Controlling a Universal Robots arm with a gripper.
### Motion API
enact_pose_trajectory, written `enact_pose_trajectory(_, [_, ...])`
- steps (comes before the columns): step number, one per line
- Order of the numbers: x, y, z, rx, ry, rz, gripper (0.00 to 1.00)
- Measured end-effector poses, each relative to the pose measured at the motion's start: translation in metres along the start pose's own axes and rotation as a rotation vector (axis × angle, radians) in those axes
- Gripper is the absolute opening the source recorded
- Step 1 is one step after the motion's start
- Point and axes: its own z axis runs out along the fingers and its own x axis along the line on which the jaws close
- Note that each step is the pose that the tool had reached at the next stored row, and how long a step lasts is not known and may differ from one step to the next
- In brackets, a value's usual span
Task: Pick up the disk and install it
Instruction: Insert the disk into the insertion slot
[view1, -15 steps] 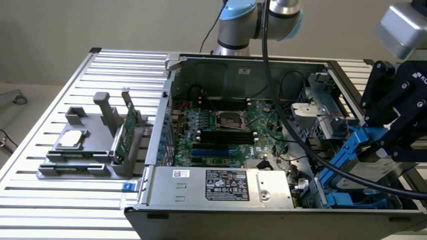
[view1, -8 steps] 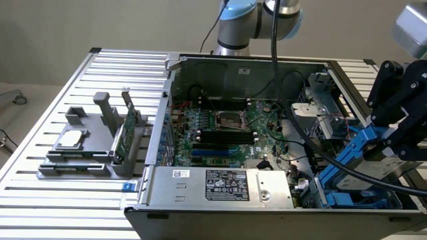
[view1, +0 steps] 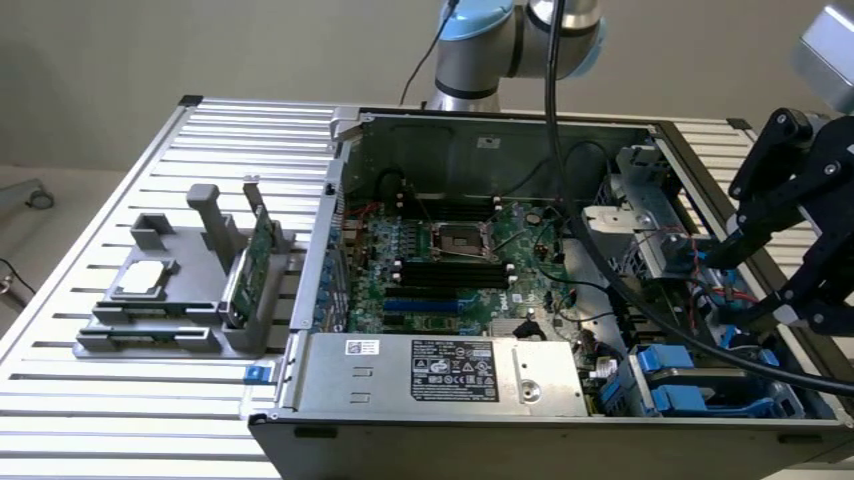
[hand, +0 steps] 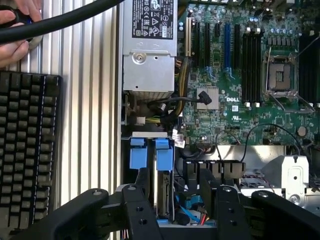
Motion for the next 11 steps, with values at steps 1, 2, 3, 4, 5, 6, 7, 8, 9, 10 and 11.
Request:
enact_pose_trajectory(1, [0.0001,-0.0003,0.0000,-0.0030,-0.0012,0.000,0.53])
enact_pose_trajectory(2, [0.0001,-0.0007,0.0000,-0.0059,-0.0027,0.000,0.53])
enact_pose_trajectory(3, [0.0002,-0.0010,-0.0001,-0.0080,-0.0047,0.000,0.53])
enact_pose_trajectory(4, [0.0002,-0.0011,-0.0001,-0.0088,-0.0066,0.000,0.53])
enact_pose_trajectory(5, [0.0002,-0.0011,-0.0001,-0.0089,-0.0092,0.000,0.53])
enact_pose_trajectory(6, [0.0002,-0.0013,0.0001,-0.0089,-0.0121,-0.001,0.53])
enact_pose_trajectory(7, [0.0002,-0.0015,0.0003,-0.0089,-0.0146,-0.001,0.53])
enact_pose_trajectory(8, [0.0003,-0.0016,0.0008,-0.0090,-0.0177,-0.001,0.53])
enact_pose_trajectory(9, [0.0003,-0.0018,0.0018,-0.0090,-0.0204,-0.002,0.53])
enact_pose_trajectory(10, [0.0004,-0.0020,0.0031,-0.0090,-0.0226,-0.002,0.53])
enact_pose_trajectory(11, [0.0005,-0.0022,0.0043,-0.0090,-0.0246,-0.002,0.53])
